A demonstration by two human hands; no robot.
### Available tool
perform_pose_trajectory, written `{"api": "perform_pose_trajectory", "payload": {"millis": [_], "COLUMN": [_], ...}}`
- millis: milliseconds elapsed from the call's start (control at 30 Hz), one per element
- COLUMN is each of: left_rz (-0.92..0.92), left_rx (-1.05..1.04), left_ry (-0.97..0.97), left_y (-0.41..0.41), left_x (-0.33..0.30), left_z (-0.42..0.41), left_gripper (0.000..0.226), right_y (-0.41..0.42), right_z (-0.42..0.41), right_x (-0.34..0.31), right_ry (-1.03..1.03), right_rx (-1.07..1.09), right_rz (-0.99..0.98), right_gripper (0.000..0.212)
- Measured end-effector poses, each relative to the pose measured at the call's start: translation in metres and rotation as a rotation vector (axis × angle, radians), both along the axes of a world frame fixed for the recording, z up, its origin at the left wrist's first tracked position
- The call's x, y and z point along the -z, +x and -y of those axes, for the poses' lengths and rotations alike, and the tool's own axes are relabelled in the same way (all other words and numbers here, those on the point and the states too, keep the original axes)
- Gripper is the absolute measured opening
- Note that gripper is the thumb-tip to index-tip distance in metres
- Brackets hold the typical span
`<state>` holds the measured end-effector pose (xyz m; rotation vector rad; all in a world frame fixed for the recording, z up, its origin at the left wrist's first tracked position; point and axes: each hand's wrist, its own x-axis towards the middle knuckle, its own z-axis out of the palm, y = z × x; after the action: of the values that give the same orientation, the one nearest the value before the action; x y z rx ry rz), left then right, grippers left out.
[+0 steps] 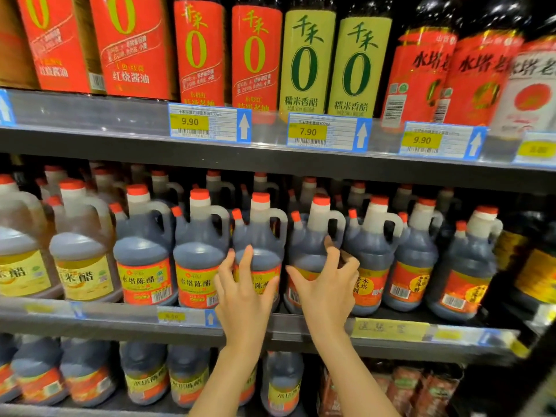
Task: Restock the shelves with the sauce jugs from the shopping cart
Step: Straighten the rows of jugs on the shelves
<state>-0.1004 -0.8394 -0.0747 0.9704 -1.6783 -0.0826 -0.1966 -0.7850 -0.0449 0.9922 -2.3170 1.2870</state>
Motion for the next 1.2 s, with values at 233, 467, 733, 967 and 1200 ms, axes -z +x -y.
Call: {"api": "perform_pose_trajectory", "payload": {"millis": [233,467,733,967,1200], "left_rz": [-0.009,0.046,-0.084,-0.004,0.244], "left_rx": [0.009,-0.004,0.075,0.308,0.124], "left_ry": [-0.01,0.02,-0.175,-0.213,-0.056], "left_y": [-0.002,-0.001,-0.011,-0.103,-0.161], "left_x": [0.0,-0.001,-0.007,-0.009,-0.011], "left_z": [0.001,-0.002,-0.04,-0.079,-0.084], "left_gripper": [0.075,0.076,0.056,0.047,0.072], "right_y": [0.001,0.0,-0.064,-0.142,-0.164], "right_z": [-0.006,-0.01,-0.058,-0.091,-0.085], "right_x": [0.001,0.005,0.006,-0.001,-0.009], "right_ry": [-0.019,-0.02,-0.239,-0.136,0.069], "right_rx": [0.021,0.015,0.056,0.115,0.026], "right_rz": [0.01,-0.063,-0.176,-0.019,-0.155], "right_gripper": [0.081,0.082,0.063,0.066,0.079]}}
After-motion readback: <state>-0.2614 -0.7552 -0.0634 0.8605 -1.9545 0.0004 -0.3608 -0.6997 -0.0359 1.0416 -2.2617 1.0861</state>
